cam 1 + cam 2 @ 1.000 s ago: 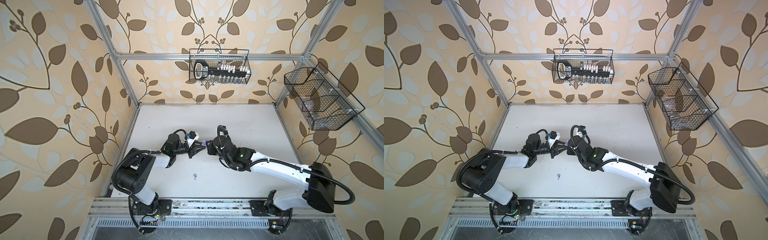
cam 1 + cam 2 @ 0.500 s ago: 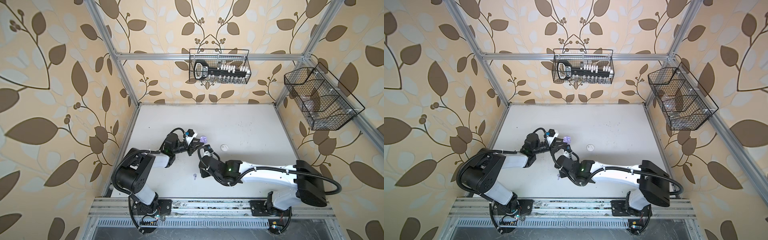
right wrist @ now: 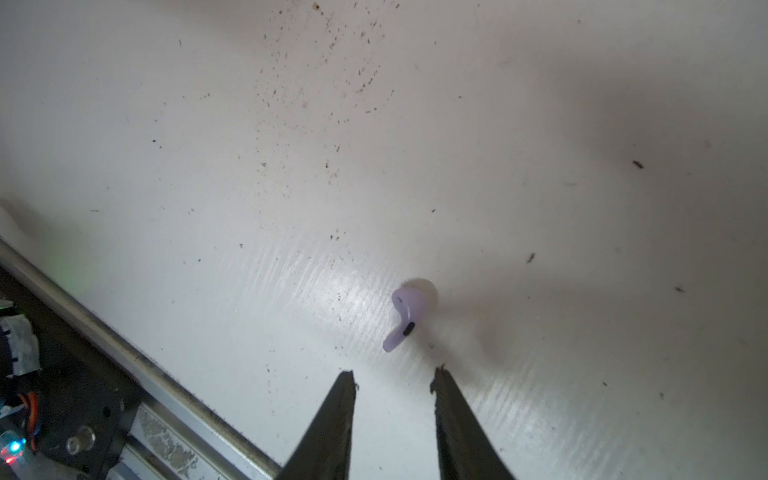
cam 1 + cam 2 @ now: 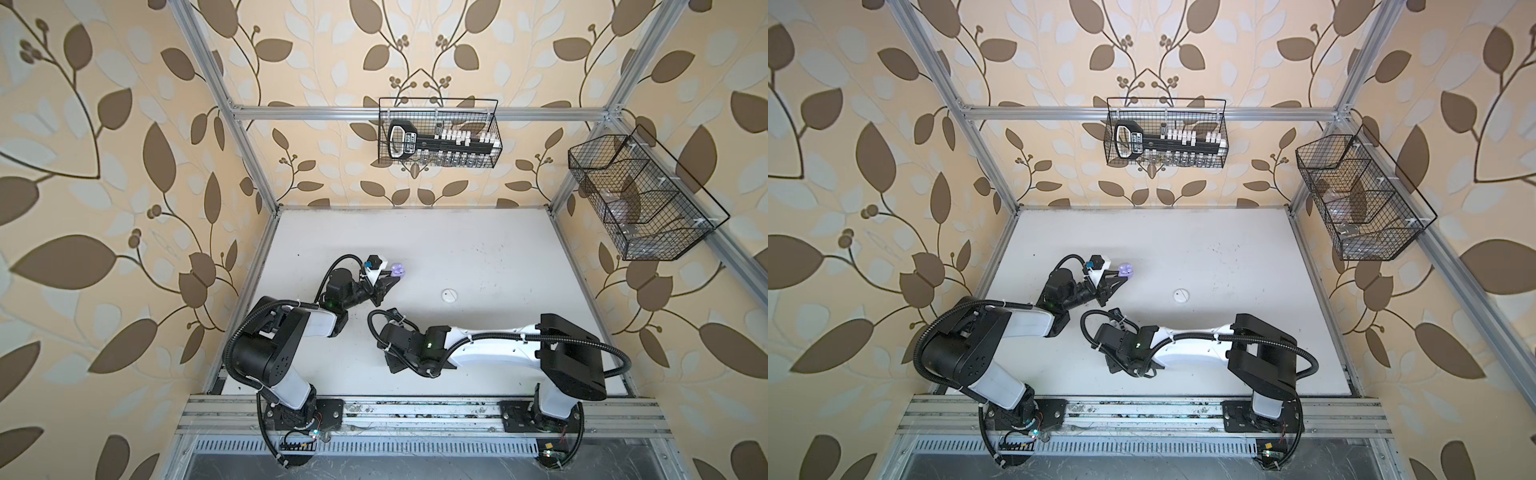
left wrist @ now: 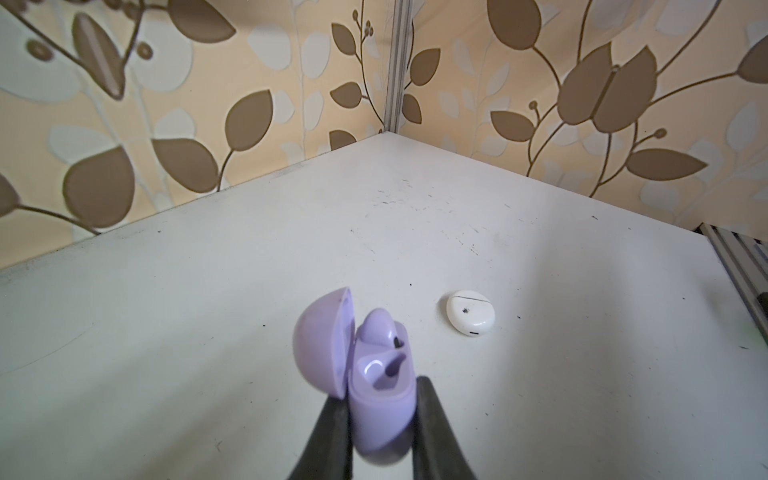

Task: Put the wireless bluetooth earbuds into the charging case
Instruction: 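Open the right gripper and move it back over the other lilac earbud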

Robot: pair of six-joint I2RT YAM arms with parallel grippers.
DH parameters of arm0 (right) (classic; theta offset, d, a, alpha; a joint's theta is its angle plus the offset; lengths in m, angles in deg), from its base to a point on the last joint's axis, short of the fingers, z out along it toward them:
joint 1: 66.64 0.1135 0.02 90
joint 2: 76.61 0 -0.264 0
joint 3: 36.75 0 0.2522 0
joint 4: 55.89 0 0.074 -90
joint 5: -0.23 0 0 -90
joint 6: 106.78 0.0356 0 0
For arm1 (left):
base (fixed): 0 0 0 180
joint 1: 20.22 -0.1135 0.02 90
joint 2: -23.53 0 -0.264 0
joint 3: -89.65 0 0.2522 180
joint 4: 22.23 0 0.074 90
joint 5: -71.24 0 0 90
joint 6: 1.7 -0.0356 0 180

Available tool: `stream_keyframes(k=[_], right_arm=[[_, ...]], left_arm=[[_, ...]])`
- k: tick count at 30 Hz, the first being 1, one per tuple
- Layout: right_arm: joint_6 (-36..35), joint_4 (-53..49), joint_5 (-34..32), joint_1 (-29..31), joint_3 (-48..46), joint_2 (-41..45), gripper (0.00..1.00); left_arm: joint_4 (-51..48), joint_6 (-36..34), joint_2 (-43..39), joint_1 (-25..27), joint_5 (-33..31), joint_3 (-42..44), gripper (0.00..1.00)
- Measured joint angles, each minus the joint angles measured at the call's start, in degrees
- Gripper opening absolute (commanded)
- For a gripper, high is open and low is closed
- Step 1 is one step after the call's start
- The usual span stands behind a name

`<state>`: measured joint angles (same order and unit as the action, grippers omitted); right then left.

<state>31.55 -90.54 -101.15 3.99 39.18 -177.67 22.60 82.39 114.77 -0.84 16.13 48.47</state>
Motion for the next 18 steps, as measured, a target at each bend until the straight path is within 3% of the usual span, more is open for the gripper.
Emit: stream_keyframes(k=[18], right_arm=[[-1.9, 0.7, 3.3, -1.7, 1.5, -4.9, 0.34]], left_arm=[[0.0, 0.0, 0.0, 0.0, -0.9, 0.0, 0.0]])
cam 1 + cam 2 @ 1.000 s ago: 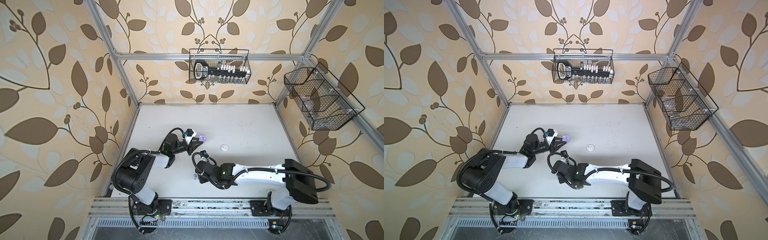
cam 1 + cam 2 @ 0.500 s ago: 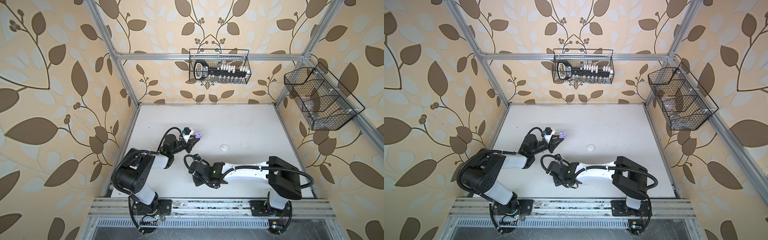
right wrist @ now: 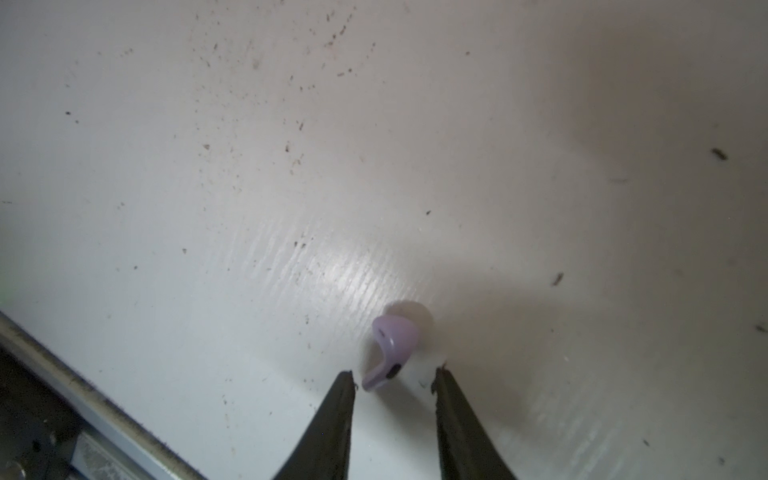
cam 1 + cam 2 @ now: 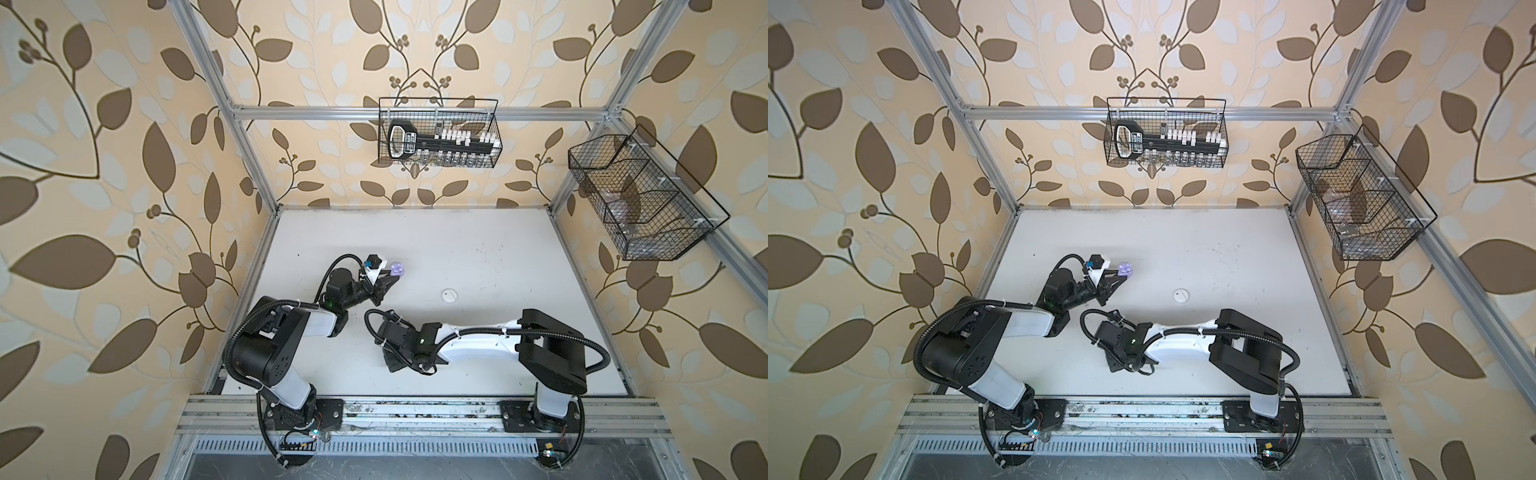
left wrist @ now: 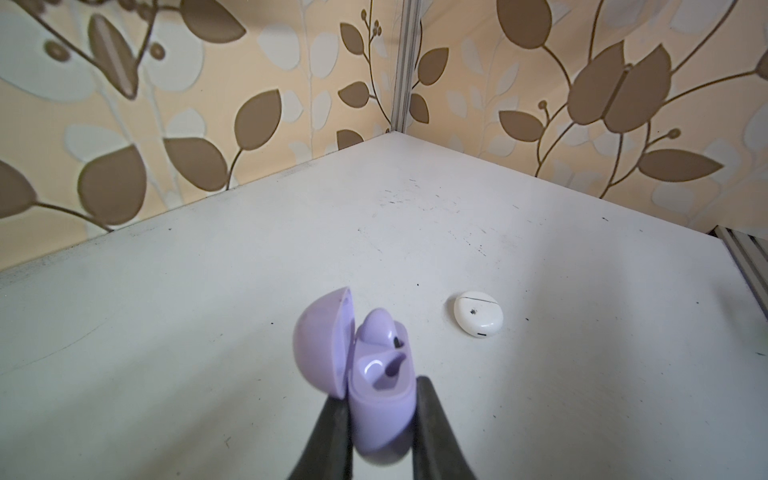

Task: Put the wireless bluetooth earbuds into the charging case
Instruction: 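Open the right gripper and move it back over the other lilac earbud, then lower the right gripper and close it on the second lilac earbud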

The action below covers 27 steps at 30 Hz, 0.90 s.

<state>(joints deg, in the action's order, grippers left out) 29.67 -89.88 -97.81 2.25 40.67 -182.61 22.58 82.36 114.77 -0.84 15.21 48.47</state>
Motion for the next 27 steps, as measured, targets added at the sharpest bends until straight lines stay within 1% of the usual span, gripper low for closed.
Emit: stream_keyframes(k=[15, 27], right_arm=[[-1.3, 0.2, 0.1, -0.9, 3.0, -2.9, 0.33], [-2.8, -1.5, -0.5, -0.7, 4.7, -4.0, 0.32]], left_arm=[[0.0, 0.0, 0.0, -0.3, -0.1, 0.0, 0.0], [0.0, 0.0, 0.0, -0.3, -0.1, 0.0, 0.0]])
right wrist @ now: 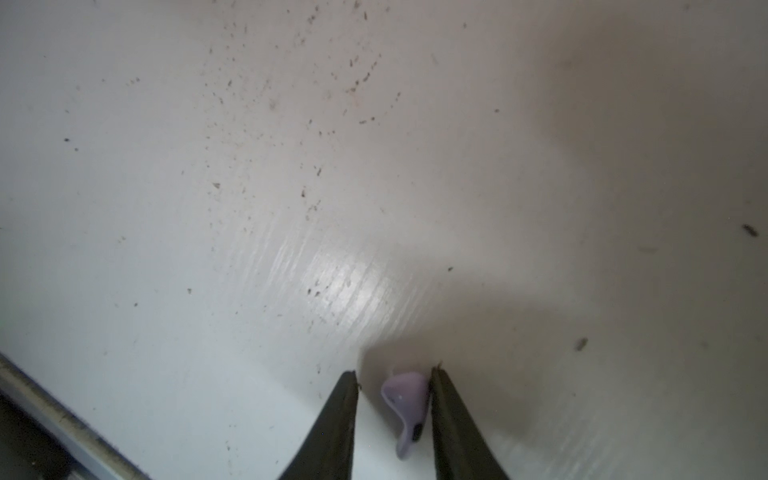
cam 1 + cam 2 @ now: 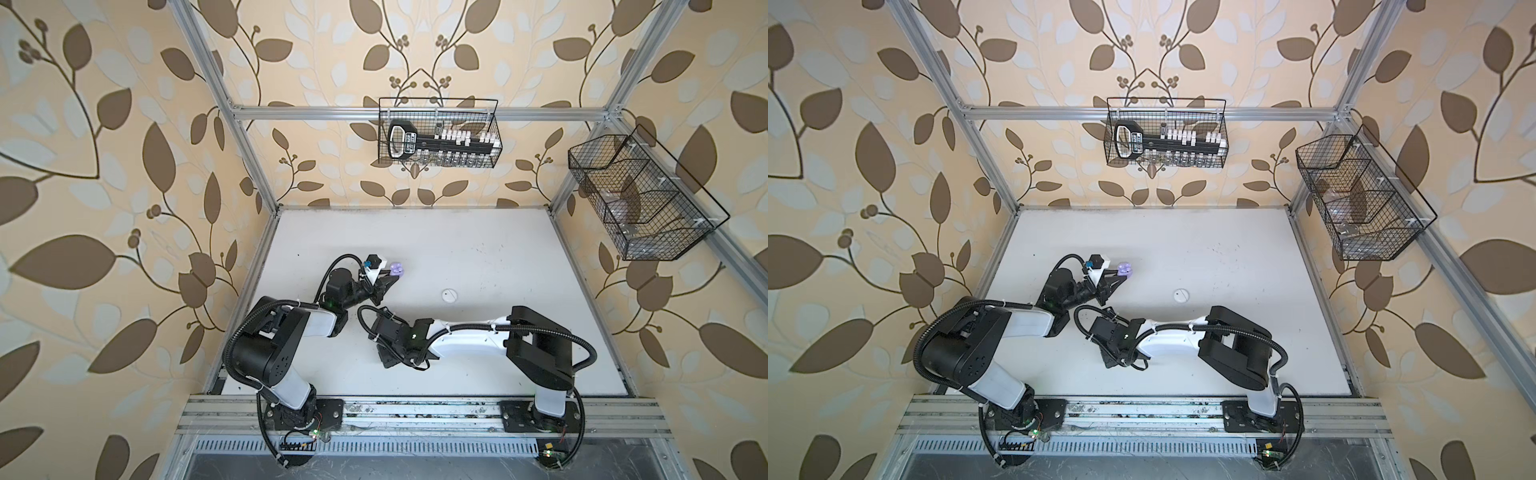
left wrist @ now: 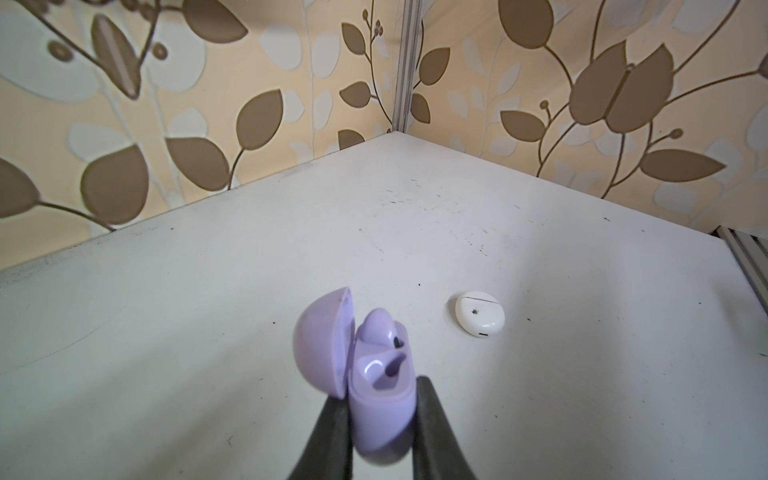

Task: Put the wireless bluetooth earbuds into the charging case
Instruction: 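Lower the right gripper and close it on the second lilac earbud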

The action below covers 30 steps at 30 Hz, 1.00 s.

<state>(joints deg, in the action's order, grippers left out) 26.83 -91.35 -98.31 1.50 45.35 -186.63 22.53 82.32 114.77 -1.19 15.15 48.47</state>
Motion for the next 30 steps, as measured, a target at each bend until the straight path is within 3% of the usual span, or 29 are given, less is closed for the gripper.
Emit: stream_keyframes(k=[30], right_arm=[[-2.5, -7.1, -3.2, 1.3, 5.9, -3.5, 0.26]], left_arm=[[0.0, 0.0, 0.0, 0.0, -0.1, 0.0, 0.0]])
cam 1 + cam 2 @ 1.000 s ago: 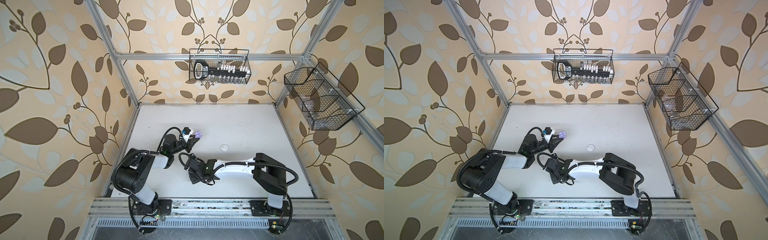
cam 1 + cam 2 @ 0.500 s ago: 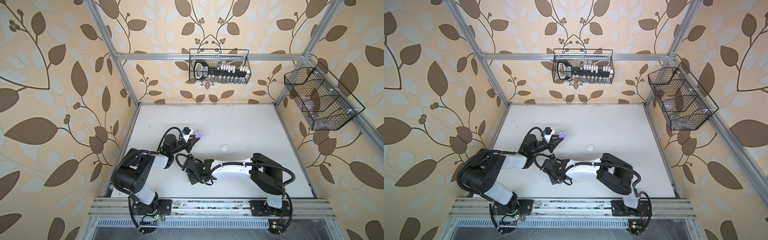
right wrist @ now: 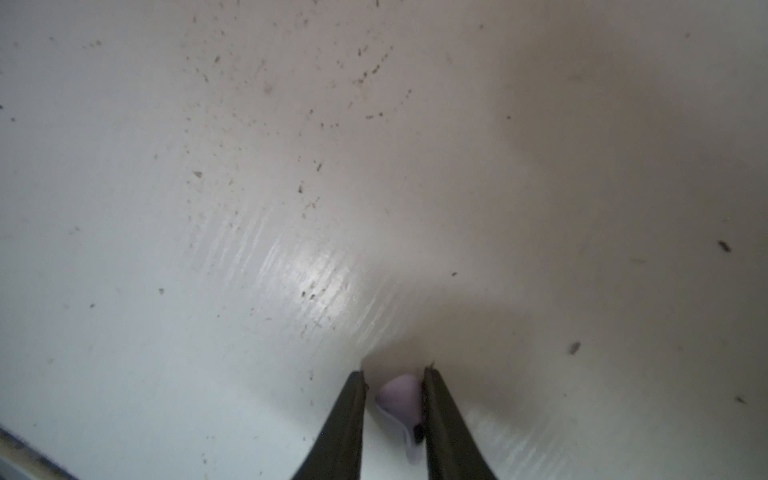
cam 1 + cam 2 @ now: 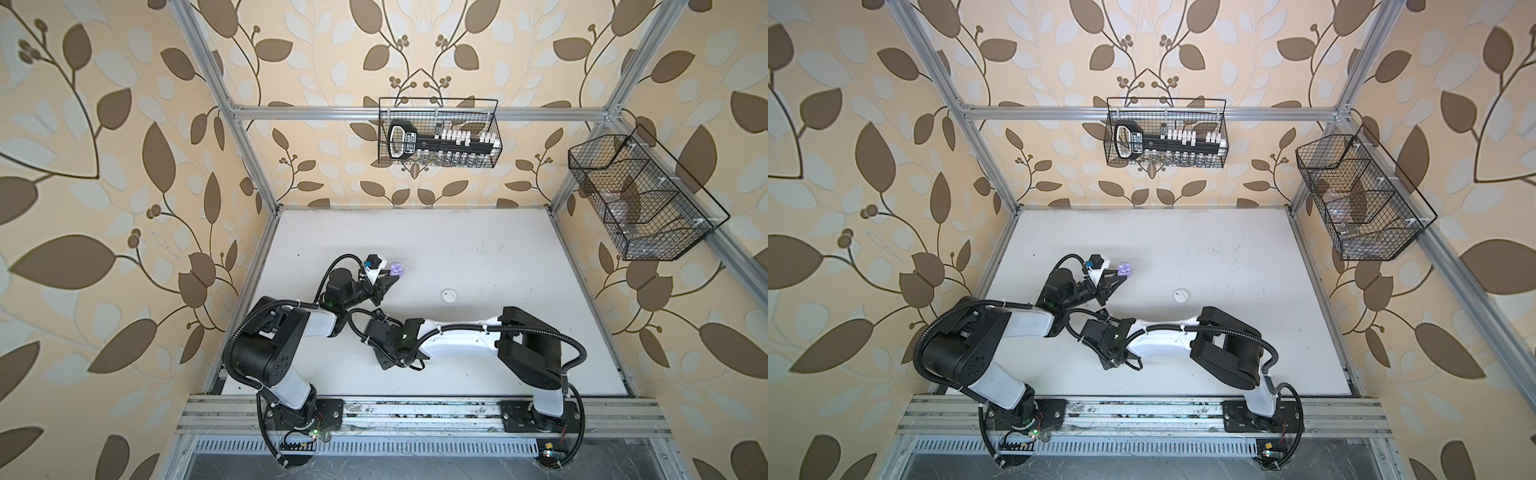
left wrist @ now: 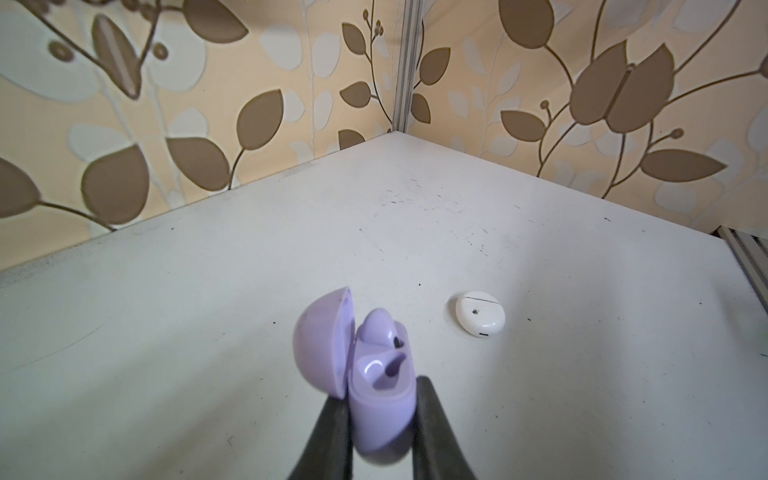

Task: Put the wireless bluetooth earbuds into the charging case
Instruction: 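Lower the right gripper and close it on the second lilac earbud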

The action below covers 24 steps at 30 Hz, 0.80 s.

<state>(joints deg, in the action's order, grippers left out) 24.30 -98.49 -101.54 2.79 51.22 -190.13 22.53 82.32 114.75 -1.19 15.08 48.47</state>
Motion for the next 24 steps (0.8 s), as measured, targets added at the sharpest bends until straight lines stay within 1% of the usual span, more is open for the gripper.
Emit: stream_keyframes(k=[6, 18, 24], right_arm=[[-0.3, -0.3, -0.4, 0.2, 0.1, 0.0, 0.24], [-0.7, -1.2, -0.9, 0.3, 0.4, -0.2, 0.14], [-0.6, -1.0, -1.4, 0.3, -0.1, 0.3, 0.13]], left_arm=[[0.0, 0.0, 0.0, 0.0, 0.0, 0.0, 0.0], [0.0, 0.0, 0.0, 0.0, 0.0, 0.0, 0.0], [0.0, 0.0, 0.0, 0.0, 0.0, 0.0, 0.0]])
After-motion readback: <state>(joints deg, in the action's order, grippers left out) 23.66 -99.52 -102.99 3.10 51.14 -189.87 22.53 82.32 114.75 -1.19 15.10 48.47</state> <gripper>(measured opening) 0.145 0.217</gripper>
